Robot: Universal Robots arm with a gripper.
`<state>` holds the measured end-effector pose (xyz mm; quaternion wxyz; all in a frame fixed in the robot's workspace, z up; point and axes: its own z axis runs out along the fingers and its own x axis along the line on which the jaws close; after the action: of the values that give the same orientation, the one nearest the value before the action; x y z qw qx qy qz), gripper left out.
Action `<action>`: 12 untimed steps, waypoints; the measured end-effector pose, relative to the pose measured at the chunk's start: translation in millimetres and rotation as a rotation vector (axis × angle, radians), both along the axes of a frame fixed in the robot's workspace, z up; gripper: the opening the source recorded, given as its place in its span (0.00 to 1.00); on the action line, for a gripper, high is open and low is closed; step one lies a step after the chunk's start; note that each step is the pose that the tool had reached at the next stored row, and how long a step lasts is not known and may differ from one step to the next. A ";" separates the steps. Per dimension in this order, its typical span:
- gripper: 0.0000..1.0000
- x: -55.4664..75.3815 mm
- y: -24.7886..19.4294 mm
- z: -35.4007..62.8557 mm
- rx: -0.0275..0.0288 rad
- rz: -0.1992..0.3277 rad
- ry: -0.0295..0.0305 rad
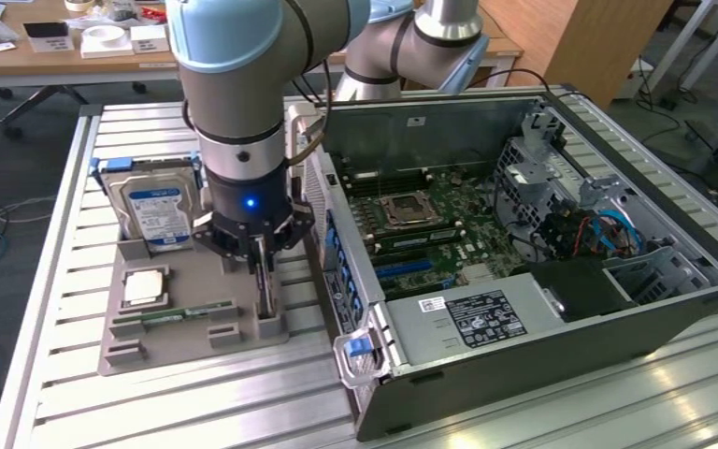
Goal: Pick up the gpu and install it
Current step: 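Pick up the gpu and move the gpu toward the slot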
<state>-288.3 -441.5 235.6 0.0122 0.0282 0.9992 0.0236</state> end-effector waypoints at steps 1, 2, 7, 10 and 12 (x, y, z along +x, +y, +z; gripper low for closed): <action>0.27 0.0 0.0 1.7 0.0002 0.000 0.0000; 0.27 0.0 0.0 3.8 0.0006 0.000 0.0001; 0.27 0.0 0.0 15.8 0.0018 0.000 0.0002; 0.27 0.0 0.0 22.2 0.0024 0.000 0.0001; 0.27 0.0 0.0 26.4 0.0026 0.000 0.0001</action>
<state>-288.3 -441.5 262.0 0.0121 0.0282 0.9992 0.0249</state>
